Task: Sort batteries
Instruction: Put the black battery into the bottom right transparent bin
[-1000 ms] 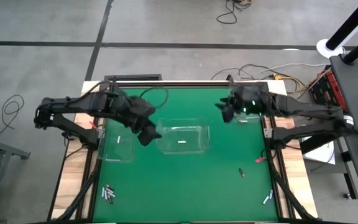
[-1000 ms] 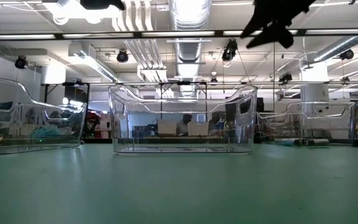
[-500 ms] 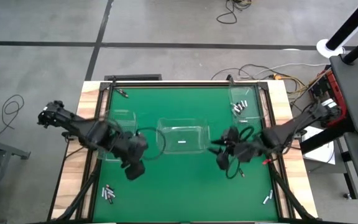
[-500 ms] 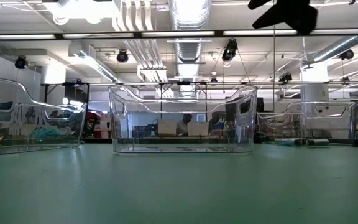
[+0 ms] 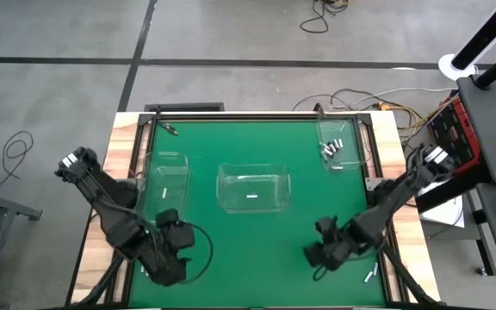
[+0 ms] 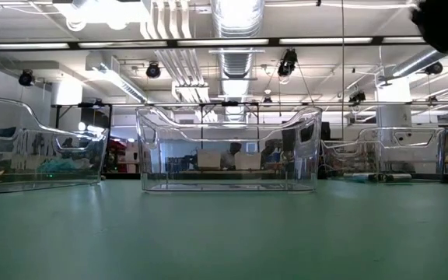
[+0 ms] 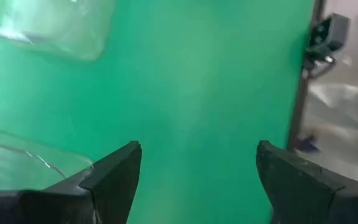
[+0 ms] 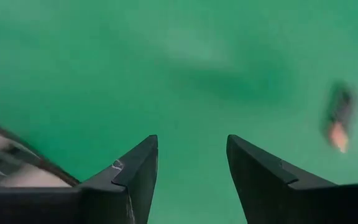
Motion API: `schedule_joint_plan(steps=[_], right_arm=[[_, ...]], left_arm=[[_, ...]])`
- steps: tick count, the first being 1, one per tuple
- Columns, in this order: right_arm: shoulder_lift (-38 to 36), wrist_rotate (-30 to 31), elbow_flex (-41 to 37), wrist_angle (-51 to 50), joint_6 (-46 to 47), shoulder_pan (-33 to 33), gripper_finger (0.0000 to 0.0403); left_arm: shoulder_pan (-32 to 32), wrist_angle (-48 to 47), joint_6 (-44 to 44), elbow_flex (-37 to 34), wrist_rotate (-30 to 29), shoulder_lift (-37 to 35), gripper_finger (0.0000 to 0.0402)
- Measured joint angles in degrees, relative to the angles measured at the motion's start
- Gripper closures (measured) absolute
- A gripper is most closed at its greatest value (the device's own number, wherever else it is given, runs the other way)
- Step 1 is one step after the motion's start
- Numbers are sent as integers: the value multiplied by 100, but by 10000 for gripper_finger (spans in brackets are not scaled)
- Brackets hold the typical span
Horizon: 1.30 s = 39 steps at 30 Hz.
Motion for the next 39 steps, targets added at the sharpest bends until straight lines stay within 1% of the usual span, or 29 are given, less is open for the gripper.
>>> schedule_joint_plan(steps=[2, 5, 9, 12, 16, 21, 24, 32, 35, 39], right_arm=[[250, -467, -6, -273, 201, 72, 225], [459, -743, -11, -602, 391, 108, 229], [503, -866, -11, -1010, 389, 66, 234], [417, -730, -177, -1213, 226, 7, 239], [69, -829, -822, -781, -101, -238, 246], [-309, -849, -1392, 2, -155, -434, 260], [-335, -853, -1484, 122, -163, -447, 269], [76, -875, -1537, 132, -169, -447, 298], [188, -888, -1532, 171, -287, -447, 316], [203, -874, -1540, 229, -523, -451, 351]], left_arm=[[-87, 2, 0, -1, -245, 46, 109], [-132, -1, -27, 0, -403, 55, 109], [-180, -44, -25, -1, -506, 50, 109], [-202, -84, -25, -2, -557, 26, 109], [-200, -91, -61, -2, -776, 20, 109], [-200, -84, -226, -2, -867, 20, 109], [-200, -74, -255, -1, -868, 21, 109], [-197, -59, -261, 0, -1068, 22, 109], [-193, 50, -256, 0, -1066, 22, 109], [-193, 276, -178, -1, -1069, 22, 109]])
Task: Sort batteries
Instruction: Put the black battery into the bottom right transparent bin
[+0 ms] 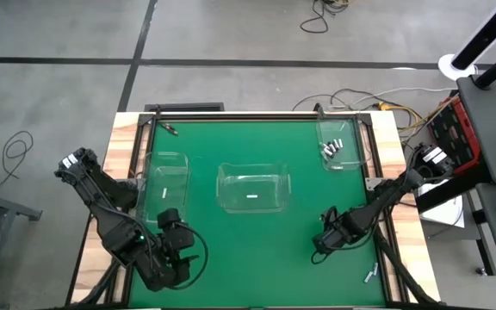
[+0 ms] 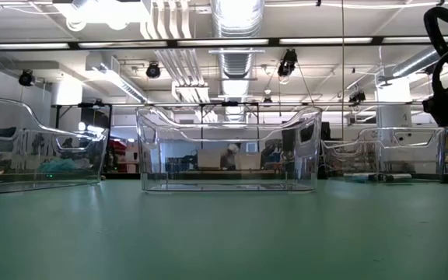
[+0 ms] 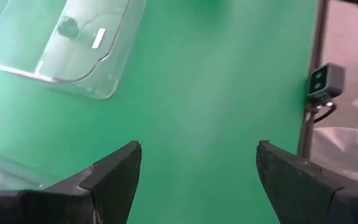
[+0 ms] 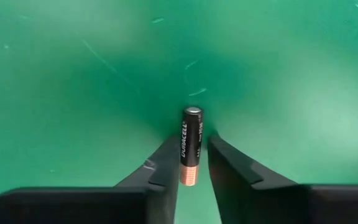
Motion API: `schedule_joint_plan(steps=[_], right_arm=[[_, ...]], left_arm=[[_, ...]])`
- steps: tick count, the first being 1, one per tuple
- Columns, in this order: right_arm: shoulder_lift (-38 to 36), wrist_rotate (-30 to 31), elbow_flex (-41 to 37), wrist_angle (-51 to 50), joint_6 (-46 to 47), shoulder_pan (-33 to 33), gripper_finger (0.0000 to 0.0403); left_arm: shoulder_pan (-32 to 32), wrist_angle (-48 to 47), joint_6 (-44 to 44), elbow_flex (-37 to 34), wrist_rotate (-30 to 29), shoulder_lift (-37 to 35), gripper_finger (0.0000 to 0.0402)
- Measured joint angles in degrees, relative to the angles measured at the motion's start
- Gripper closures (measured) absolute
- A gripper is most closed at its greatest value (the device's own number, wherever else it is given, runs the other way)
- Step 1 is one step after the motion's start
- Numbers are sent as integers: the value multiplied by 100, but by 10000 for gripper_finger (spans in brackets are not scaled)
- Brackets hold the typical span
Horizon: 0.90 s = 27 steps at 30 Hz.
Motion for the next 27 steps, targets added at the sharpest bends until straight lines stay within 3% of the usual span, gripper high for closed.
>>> schedule_joint_plan(steps=[4, 8, 13, 17, 21, 27], right_arm=[[-33, -18, 3, 4, -353, -36, 382], [-189, -79, 362, -218, -718, -104, 382], [-375, -72, 1703, -1384, -1355, -348, 383], [-263, 462, 3065, -1800, -2235, -724, 384], [85, 1128, 3989, -1892, -3113, -1295, 384], [1003, 1046, 4894, -1931, -4254, -2264, 384]], left_arm=[[-1, 296, 61, 0, -182, 0, 109], [2, 603, 66, 1, -193, 0, 109], [9, 668, 100, -1, -195, -1, 109], [72, 667, 232, 0, -191, -7, 109], [189, 655, 397, -1, -192, -26, 109], [232, 619, 469, 0, -196, -28, 109]])
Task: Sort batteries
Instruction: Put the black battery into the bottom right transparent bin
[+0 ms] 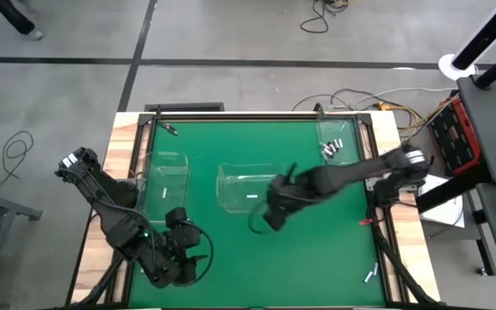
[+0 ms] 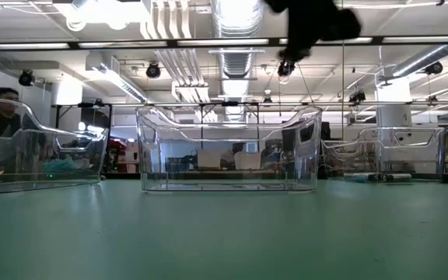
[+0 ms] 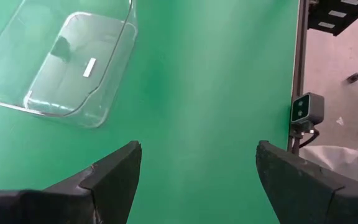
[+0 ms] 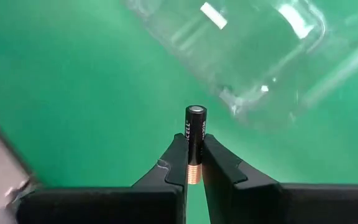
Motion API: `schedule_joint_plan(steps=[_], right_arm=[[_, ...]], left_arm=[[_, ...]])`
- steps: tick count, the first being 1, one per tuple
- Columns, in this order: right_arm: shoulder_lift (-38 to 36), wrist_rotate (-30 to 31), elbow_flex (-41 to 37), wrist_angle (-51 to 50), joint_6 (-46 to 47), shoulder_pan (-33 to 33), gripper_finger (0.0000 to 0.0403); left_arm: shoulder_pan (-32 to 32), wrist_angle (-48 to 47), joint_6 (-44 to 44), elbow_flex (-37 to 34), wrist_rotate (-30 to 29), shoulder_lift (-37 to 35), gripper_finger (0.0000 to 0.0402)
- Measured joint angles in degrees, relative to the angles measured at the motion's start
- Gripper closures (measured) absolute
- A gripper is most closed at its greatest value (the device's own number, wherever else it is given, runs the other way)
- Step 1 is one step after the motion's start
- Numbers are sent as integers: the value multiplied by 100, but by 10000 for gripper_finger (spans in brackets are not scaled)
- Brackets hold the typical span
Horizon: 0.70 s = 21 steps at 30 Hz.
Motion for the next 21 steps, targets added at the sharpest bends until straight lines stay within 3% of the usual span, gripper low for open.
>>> schedule_joint_plan(steps=[11, 21], right_arm=[[1947, 166, 1341, 156, 232, -1254, 381], [2986, 223, 2245, 164, 986, -1632, 374]], left_arm=[[15, -260, 31, 1, -44, -17, 109], [8, -329, 60, -2, -44, -20, 109]])
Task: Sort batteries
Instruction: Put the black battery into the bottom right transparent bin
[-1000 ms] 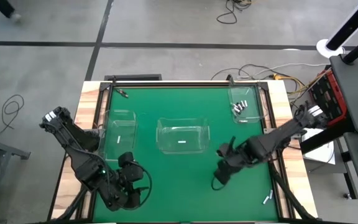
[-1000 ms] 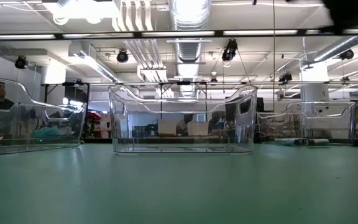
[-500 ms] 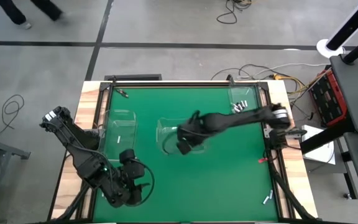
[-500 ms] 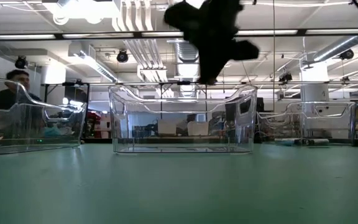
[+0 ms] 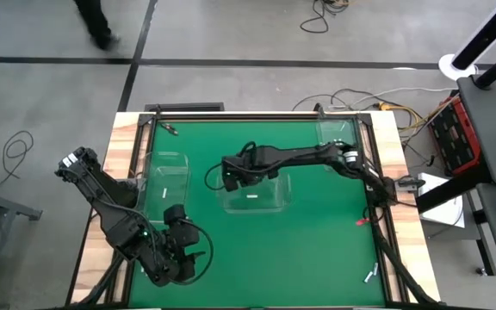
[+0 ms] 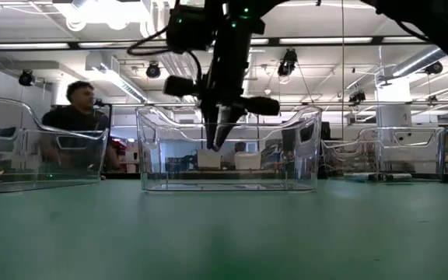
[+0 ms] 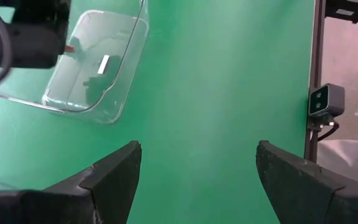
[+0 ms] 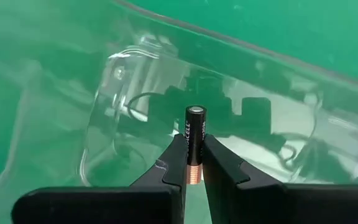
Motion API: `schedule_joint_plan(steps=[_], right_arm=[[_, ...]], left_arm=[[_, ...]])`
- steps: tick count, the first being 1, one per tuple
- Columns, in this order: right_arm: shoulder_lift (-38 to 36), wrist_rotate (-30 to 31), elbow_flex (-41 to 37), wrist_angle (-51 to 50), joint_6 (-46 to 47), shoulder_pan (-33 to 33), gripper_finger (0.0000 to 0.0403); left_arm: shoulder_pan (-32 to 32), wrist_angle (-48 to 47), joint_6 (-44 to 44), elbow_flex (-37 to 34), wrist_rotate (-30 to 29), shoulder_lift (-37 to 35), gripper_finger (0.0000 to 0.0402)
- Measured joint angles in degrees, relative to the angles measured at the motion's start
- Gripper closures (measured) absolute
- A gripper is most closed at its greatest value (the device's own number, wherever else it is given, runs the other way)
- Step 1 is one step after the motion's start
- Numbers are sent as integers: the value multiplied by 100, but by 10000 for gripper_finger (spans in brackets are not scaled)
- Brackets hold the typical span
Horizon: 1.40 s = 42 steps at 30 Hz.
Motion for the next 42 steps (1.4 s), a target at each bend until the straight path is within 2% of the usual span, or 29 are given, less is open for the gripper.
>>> schedule_joint_plan(steps=[9, 18, 23, 28, 30, 34, 37, 42], right_arm=[[314, -132, -78, -39, 973, -59, 373], [590, -208, -148, -157, 1205, -110, 345], [587, -428, -151, -193, 1074, -95, 305], [393, -549, -172, -318, 856, -72, 239], [208, -522, -152, -365, 507, -54, 214], [-350, -27, -96, -378, -92, 185, 178], [-959, 497, -74, -282, -603, 688, 161], [-1809, 2012, -111, -282, -776, 1891, 149]], left_arm=[[-38, -77, -158, 1, -21, 0, 109], [-151, -40, -476, 1, -144, 0, 109], [-369, -3, -659, 0, -78, 0, 109], [-674, 60, -679, -1, 275, 28, 109], [-777, 62, -750, -34, 396, 28, 109], [-986, 53, -934, -192, 964, 28, 109], [-1110, 62, -1307, -463, 1611, 22, 109], [-1175, 215, -2173, -1263, 3175, 10, 109]])
